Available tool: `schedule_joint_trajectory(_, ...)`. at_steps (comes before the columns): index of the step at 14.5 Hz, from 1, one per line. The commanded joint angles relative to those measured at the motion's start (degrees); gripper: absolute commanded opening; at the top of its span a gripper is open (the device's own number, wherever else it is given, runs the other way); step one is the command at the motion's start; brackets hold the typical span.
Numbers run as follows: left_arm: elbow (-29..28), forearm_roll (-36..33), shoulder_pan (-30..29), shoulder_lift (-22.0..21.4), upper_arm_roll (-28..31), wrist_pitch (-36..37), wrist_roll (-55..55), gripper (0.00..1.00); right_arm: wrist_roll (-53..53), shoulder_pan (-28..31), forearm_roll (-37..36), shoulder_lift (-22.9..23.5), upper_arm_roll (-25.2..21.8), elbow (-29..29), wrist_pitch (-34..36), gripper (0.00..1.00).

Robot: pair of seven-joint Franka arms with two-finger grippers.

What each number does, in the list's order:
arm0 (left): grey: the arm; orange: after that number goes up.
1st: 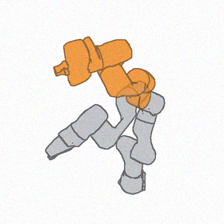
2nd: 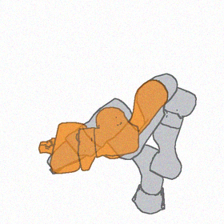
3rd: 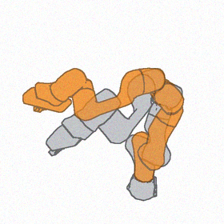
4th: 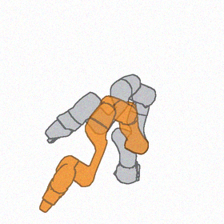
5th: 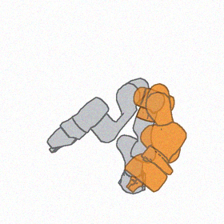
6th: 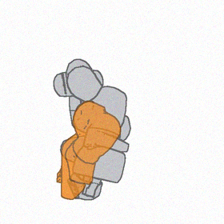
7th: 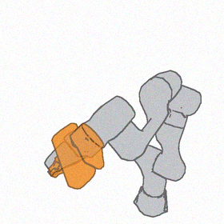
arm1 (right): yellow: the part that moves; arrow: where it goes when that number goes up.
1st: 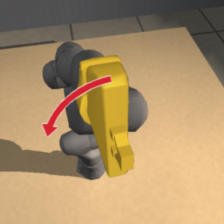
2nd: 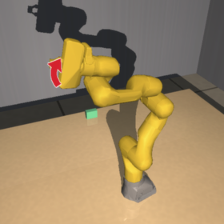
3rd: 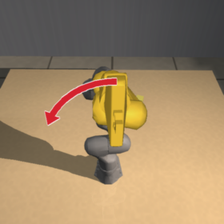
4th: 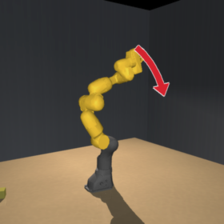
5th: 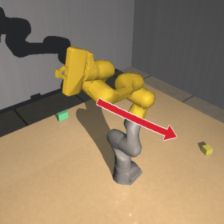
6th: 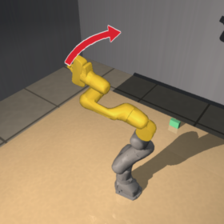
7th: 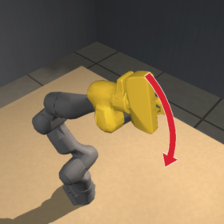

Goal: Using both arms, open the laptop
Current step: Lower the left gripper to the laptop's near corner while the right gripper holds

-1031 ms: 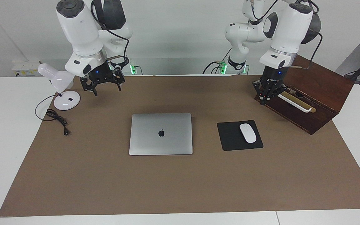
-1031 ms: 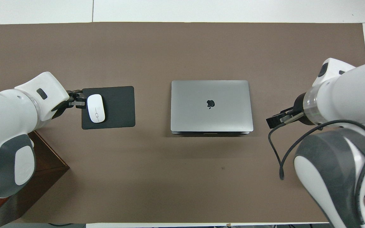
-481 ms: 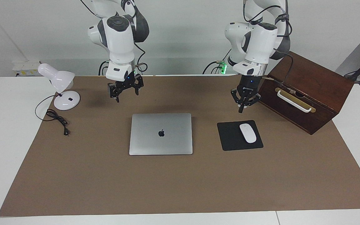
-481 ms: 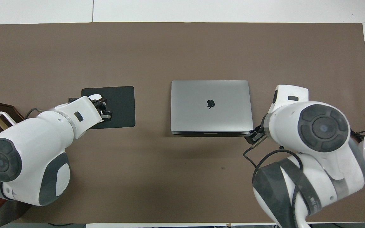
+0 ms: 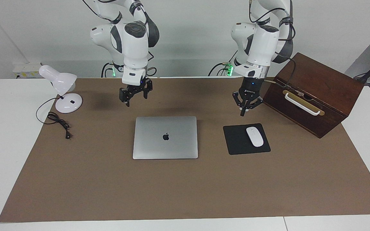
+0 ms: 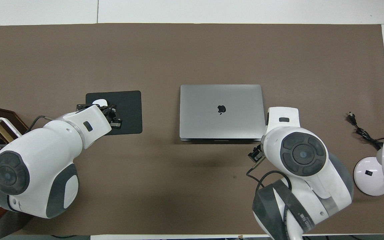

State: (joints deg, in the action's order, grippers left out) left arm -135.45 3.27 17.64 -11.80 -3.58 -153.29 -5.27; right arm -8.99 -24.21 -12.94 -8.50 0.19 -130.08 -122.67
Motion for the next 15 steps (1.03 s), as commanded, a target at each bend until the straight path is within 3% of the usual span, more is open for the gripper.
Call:
schedule_joint_trajectory(1, -1.7, 0.9, 1.2, -0.6, 0.7, -2.6, -1.3, 0.00, -0.7, -1.8, -4.2, 0.3, -0.2, -3.2, -4.1, 1.00)
schedule_joint_trajectory(5, -6.7, 0.9, 4.1, 1.0, 0.7, -12.9, -1.3, 0.00, 0.0, -2.9, -5.6, 2.0, -0.2, -3.4, -4.9, 1.00)
schedule_joint_trajectory(15, -16.0, 2.7, 11.4, 6.1, 0.6, -29.1, 1.9, 0.00, 2.8, -2.9, -7.7, 2.4, -0.2, -8.0, -10.0, 1.00)
